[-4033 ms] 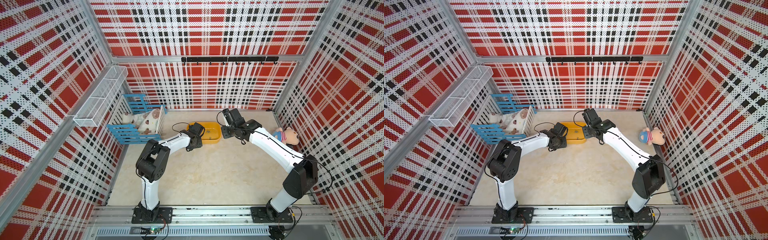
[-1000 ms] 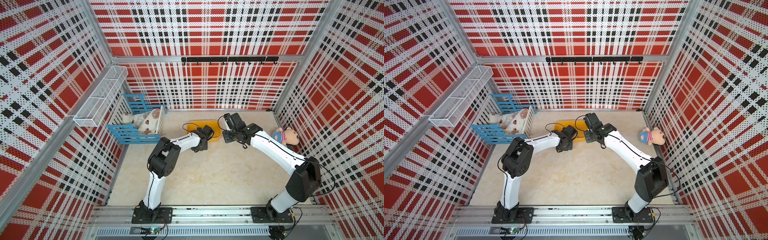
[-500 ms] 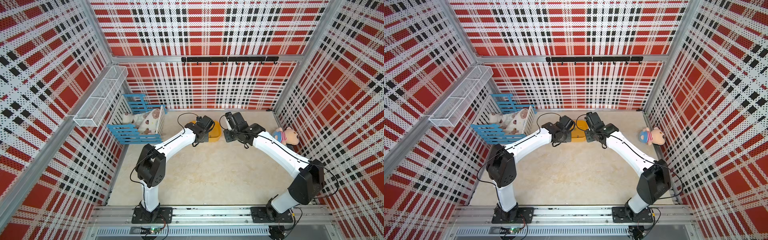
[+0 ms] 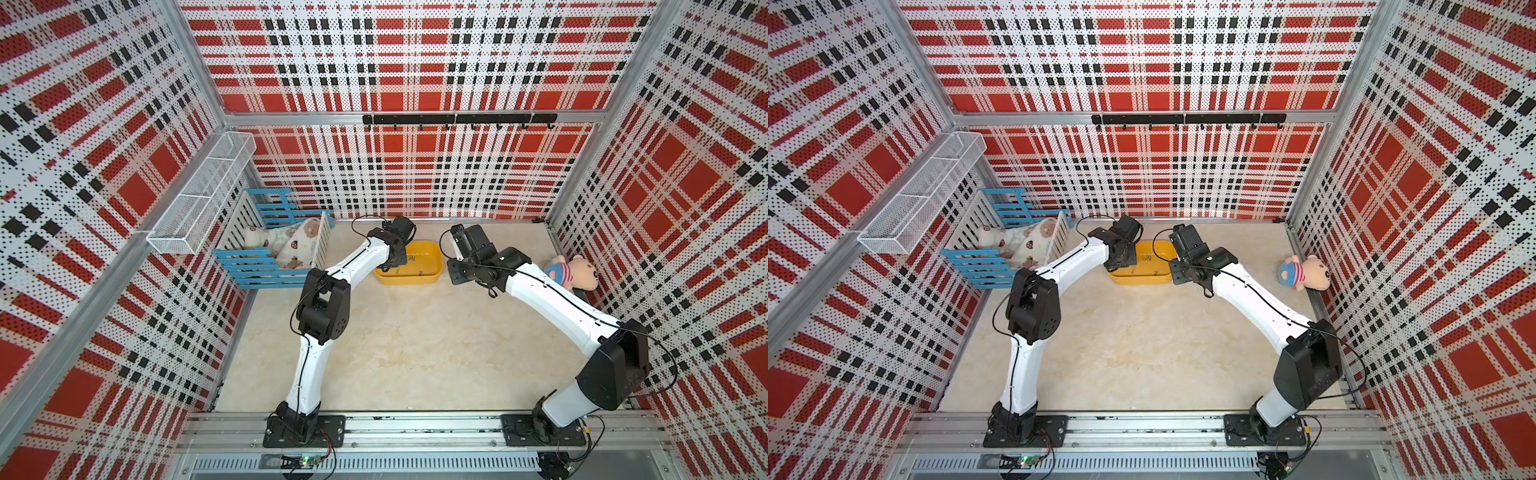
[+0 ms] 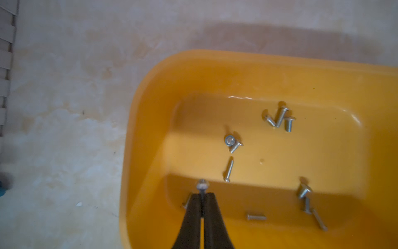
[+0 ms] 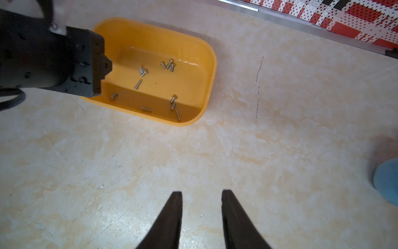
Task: Put the screws on the desktop into the storage box
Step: Place the screw in the storage box.
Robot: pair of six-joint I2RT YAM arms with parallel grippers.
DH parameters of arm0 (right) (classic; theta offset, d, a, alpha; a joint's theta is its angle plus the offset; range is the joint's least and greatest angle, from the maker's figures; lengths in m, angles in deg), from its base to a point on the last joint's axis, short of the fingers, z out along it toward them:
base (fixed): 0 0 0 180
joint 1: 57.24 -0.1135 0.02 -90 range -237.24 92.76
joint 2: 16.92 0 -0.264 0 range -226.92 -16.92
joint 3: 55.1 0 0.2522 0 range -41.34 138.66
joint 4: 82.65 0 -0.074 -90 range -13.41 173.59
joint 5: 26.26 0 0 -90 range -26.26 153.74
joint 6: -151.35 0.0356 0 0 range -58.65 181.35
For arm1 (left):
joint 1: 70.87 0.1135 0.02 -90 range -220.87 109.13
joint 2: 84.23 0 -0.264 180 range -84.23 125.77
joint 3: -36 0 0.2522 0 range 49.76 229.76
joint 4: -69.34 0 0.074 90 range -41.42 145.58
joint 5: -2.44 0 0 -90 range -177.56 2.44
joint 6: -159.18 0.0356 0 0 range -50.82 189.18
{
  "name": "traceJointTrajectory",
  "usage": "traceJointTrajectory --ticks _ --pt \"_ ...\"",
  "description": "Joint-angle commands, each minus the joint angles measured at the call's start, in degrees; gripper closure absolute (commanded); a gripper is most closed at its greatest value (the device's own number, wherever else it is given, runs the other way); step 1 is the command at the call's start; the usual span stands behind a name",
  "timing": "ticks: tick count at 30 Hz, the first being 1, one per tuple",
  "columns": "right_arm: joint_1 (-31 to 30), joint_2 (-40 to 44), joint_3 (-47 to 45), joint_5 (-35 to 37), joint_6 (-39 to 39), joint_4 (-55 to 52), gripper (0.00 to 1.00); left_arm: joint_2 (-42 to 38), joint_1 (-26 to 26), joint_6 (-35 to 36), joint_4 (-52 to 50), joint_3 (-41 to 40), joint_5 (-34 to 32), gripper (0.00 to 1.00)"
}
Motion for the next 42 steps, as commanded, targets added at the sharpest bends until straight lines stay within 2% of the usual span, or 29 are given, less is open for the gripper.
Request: traceJointTrajectory --ticks 1,5,15,29,35,38,42 --pt "0.29 -0.50 -0.41 -0.21 0.60 1.22 0.64 2.64 0.31 1.30 -0.59 4.93 2.14 1.00" --pt "0.27 -1.16 -0.64 -1.85 0.65 1.60 0.64 5.61 0.49 1.44 -1.17 7.33 2.56 1.00" --pt "0.30 -1.87 -0.84 -1.84 0.60 1.87 0.62 7.56 0.85 1.73 -1.06 6.39 2.72 0.99" --pt "0.25 -0.19 0.62 0.80 0.25 -0.23 0.47 2.41 0.53 2.86 -1.15 6.48 0.37 0.59" --pt "1.66 5.32 -4.58 7.60 0.74 3.23 0.38 -10.04 -0.64 3.08 1.26 1.77 -6.05 0.53" --pt "4.93 10.58 -12.35 8.99 1.80 10.32 0.31 -21.56 -0.36 2.86 8.65 -8.22 -9.95 0.51" --pt "7.52 18.27 -24.49 11.02 -1.86 23.05 0.24 -39.04 1.27 2.18 23.09 -27.51 -17.11 0.44"
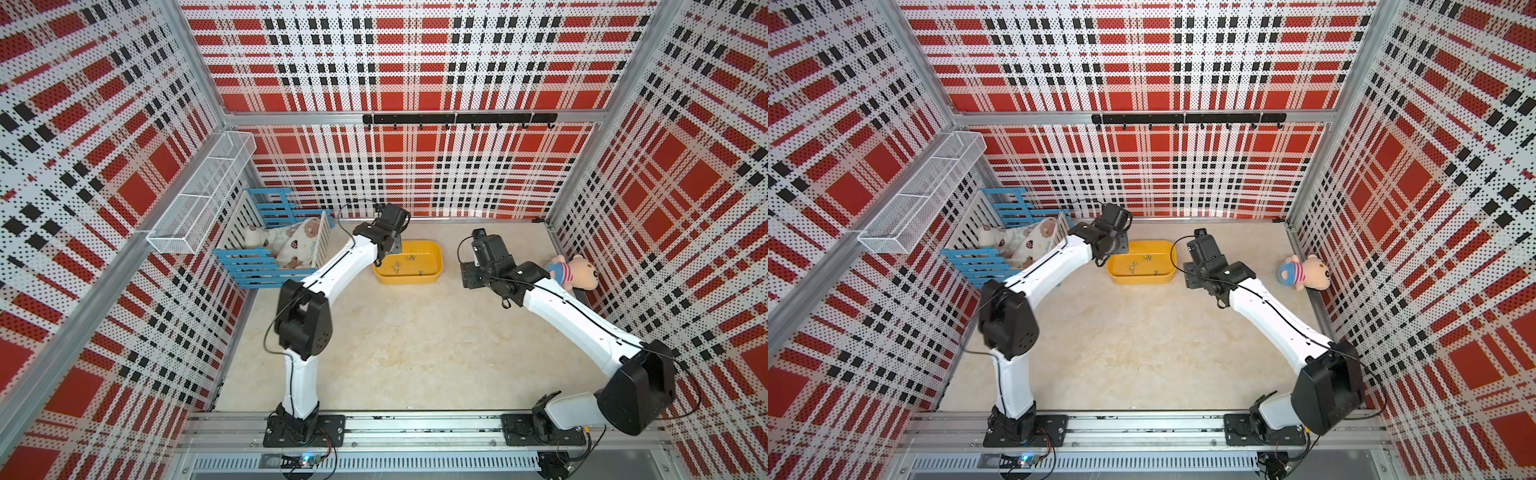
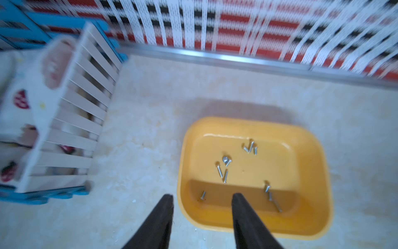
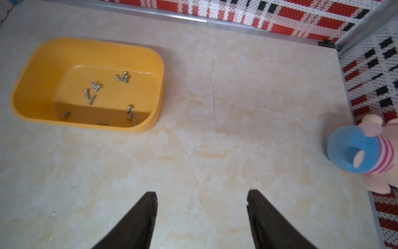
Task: Put the screws on the desktop into the storage box
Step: Place the screw in the storage box, then reset both arms
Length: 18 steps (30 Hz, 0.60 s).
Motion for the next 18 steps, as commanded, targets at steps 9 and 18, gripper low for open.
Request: traceJointTrajectory --ticks 9,18 --pt "4.15 15.41 -28.25 13.44 -11.72 40.61 0.07 -38.31 7.23 1.64 42.22 -50.34 -18.68 0.15" --pt "16.00 6.15 -46.03 9.47 -7.94 72.79 0.04 -41.10 7.79 5.62 58.39 -70.02 -32.64 0.06"
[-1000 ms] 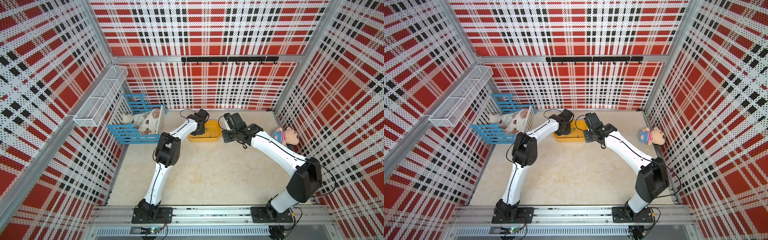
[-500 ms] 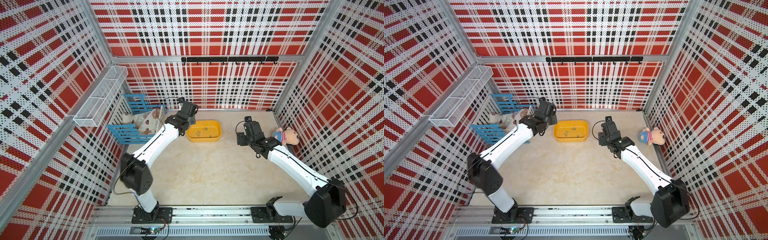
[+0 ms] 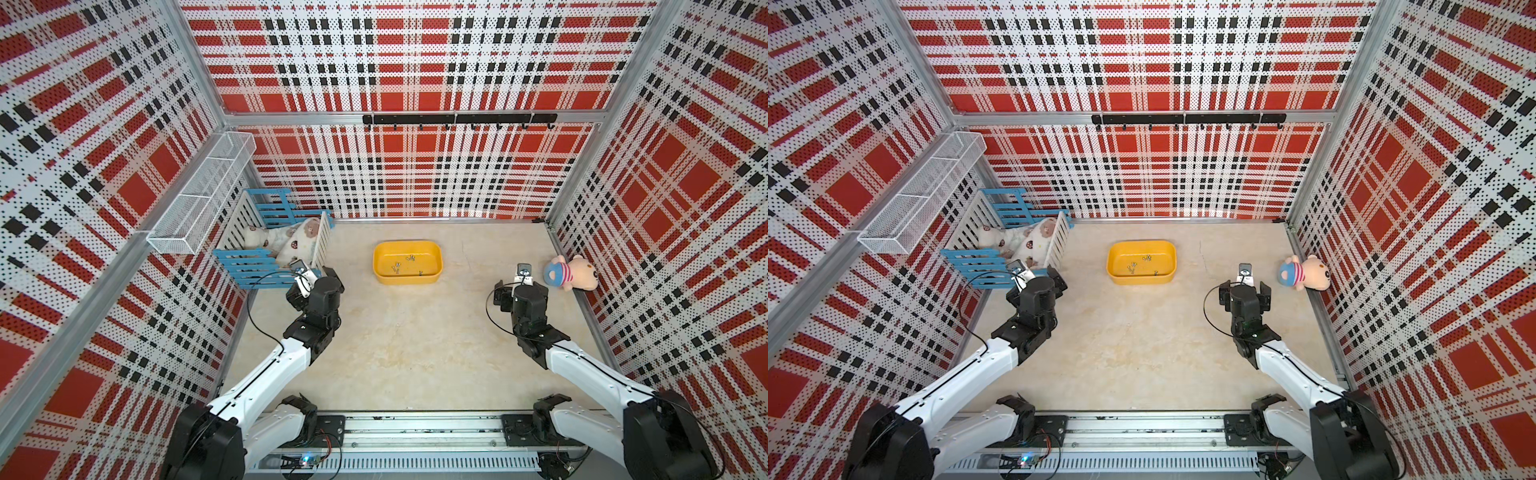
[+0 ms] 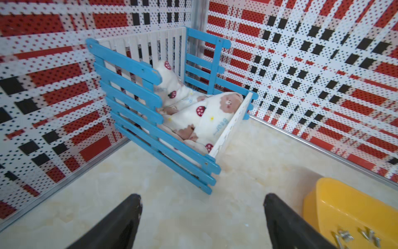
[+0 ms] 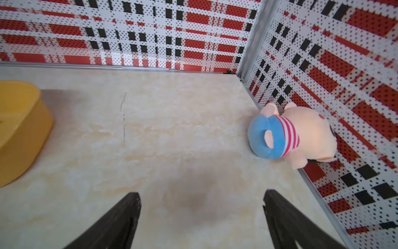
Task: Put the screws on the desktop into the storage box
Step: Reset both arms
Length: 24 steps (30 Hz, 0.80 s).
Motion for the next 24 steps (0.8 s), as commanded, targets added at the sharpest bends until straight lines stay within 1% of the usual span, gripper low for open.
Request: traceJointTrajectory --ticks 1,2,3,4,5,6,8,9,10,11,12,13,16,18,19,21,24 --pt "4.43 -5.94 -4.85 -2.27 1.75 21.61 0.03 0.75 0.90 2.43 13.17 -4.62 -7.32 0.05" --pt "5.42 -8.51 -5.65 -2.27 1.75 21.61 0.03 1.68 1.59 2.43 15.56 -6.18 -7.32 0.05" --pt "6.04 -10.87 -5.54 -3.50 0.97 29.22 0.03 2.66 2.33 2.63 18.45 -7.53 -6.94 0.05" --pt "6.15 -11.56 -4.53 -5.18 -0.61 28.62 0.02 3.86 3.58 4.63 22.79 -8.64 -5.49 0.04" --pt "6.64 -13.13 -4.33 -6.84 -2.68 31.44 0.02 4.42 5.28 4.25 21.29 -7.74 -2.67 0.05" --pt "7.14 -14.64 -4.32 -7.24 -3.28 33.30 0.02 5.06 6.15 4.82 22.40 -7.77 -1.55 0.05" --pt "9.04 -18.71 -3.74 -11.72 -2.14 35.67 0.02 7.05 6.60 8.59 29.74 -9.27 -0.60 0.05" --pt "9.38 -20.41 -4.21 -12.75 -2.02 37.82 0.02 8.14 8.79 10.36 33.10 -10.14 -0.10 0.05" --pt "9.43 -22.52 -4.57 -14.26 -2.74 40.55 0.02 9.66 9.62 11.85 35.15 -10.68 0.09 0.05" --pt "9.38 -23.14 -4.76 -15.10 -3.27 41.79 0.01 11.12 10.43 13.06 36.87 -11.11 0.79 0.05" --pt "9.55 -21.92 -4.16 -15.58 -2.74 38.43 0.01 12.26 11.19 14.03 39.00 -11.89 1.97 0.05" --pt "10.08 -22.09 -4.12 -17.38 -2.82 38.75 0.00 13.47 12.04 14.87 42.42 -13.15 3.69 0.05" --pt "10.64 -22.21 -3.88 -18.32 -2.71 38.61 0.00 17.19 14.42 14.34 52.21 -16.03 8.51 0.06" --pt "10.75 -22.05 -3.64 -18.36 -2.58 37.73 0.00 18.92 14.42 17.08 53.43 -15.15 10.38 0.07" --pt "10.80 -22.16 -3.70 -18.36 -2.69 37.84 0.00 20.53 14.70 17.53 56.61 -15.79 10.54 0.07" --pt "10.84 -22.15 -3.78 -21.41 -3.34 38.02 0.00 24.25 16.29 17.97 64.54 -17.06 14.01 0.07" --pt "10.87 -22.07 -3.90 -23.08 -4.06 38.26 0.00 24.69 16.94 19.26 62.87 -16.37 19.67 0.09"
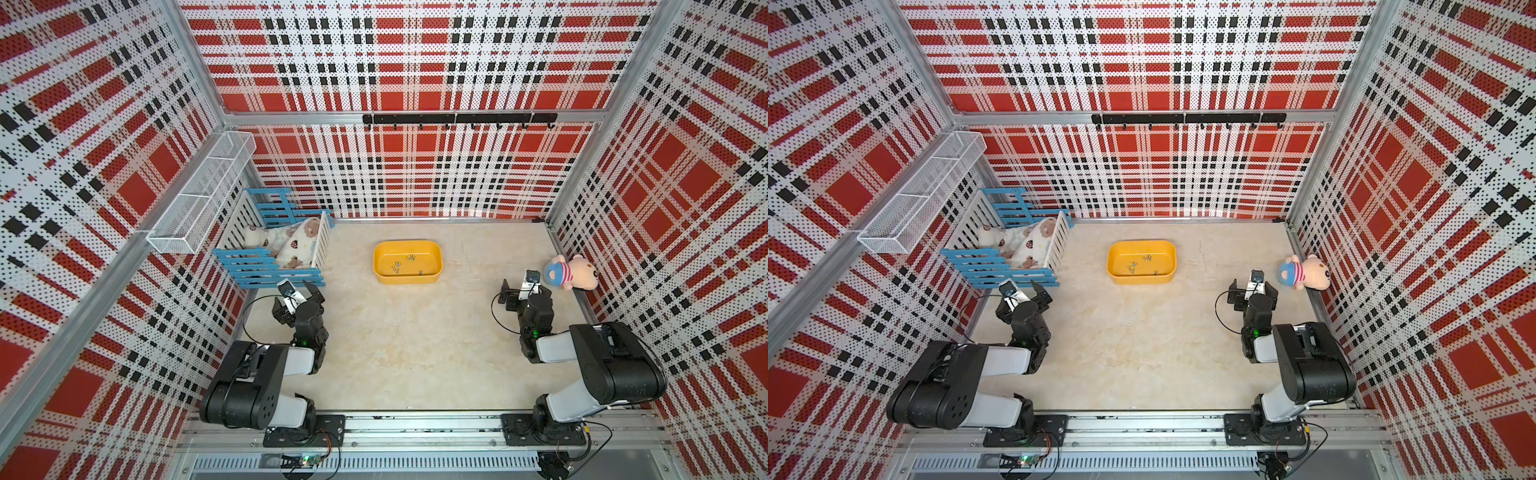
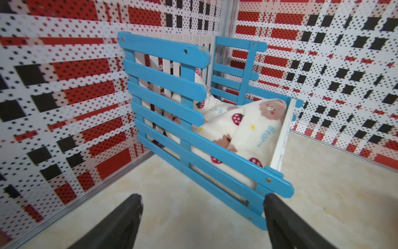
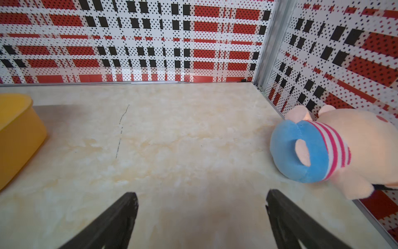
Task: Put the screws on the desktop into the storage box
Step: Reset both arms
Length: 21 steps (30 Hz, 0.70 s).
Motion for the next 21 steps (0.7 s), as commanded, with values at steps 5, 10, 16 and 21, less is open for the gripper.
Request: traceJointTrajectory --ticks 5,10,16,21 --pt "0.53 0.08 1.12 -1.44 -0.20 0.68 0.00 6.13 0.82 5.44 16.06 -1.73 13.03 0.01" --pt "0.76 0.20 1.07 -1.57 -0.05 0.59 0.00 5.74 1.00 5.16 14.45 -1.24 12.45 0.01" --pt "0.72 0.20 1.05 -1.58 -0.01 0.58 0.00 5.72 0.86 5.14 14.45 -1.20 12.51 0.01" --pt "0.76 0.20 1.04 -1.55 0.01 0.59 0.00 5.80 0.91 5.16 14.42 -1.20 12.44 0.01"
